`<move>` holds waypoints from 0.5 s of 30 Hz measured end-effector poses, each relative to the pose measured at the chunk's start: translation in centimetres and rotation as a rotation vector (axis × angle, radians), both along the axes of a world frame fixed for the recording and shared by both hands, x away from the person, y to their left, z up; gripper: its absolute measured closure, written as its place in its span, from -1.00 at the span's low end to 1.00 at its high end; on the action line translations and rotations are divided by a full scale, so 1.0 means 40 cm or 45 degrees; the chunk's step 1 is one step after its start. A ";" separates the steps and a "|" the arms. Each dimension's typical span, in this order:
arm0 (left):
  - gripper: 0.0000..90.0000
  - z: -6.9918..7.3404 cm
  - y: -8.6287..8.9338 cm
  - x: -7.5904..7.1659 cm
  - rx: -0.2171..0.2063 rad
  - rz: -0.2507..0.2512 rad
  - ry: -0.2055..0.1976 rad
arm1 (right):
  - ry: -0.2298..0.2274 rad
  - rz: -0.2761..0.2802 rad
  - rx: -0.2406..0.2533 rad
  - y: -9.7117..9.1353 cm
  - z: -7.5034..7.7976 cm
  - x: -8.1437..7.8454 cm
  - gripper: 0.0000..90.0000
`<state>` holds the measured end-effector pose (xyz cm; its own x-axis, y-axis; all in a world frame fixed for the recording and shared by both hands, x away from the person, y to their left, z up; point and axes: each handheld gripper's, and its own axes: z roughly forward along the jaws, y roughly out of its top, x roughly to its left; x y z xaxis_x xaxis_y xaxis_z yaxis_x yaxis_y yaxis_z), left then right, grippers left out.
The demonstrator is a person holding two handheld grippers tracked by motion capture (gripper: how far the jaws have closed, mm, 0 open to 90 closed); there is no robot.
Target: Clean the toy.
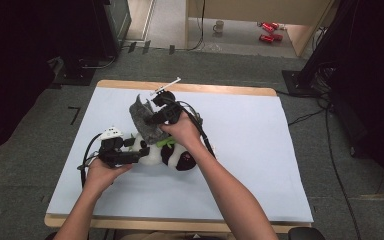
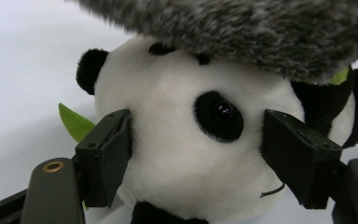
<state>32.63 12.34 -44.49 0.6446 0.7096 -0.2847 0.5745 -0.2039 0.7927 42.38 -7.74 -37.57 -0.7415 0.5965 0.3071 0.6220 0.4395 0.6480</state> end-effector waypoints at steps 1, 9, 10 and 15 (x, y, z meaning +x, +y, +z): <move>-0.44 0.000 0.000 0.000 0.001 0.000 0.000 | 0.007 -0.003 -0.009 0.002 -0.005 0.001 0.60; -0.44 0.000 -0.002 0.000 0.009 -0.003 -0.005 | 0.026 -0.038 -0.034 -0.022 -0.034 0.010 0.59; -0.44 0.000 -0.002 -0.001 0.009 -0.003 -0.005 | 0.018 -0.040 -0.042 -0.026 -0.034 0.009 0.59; -0.44 0.000 -0.002 -0.001 0.005 -0.001 -0.005 | -0.014 -0.069 -0.068 -0.048 -0.035 0.006 0.59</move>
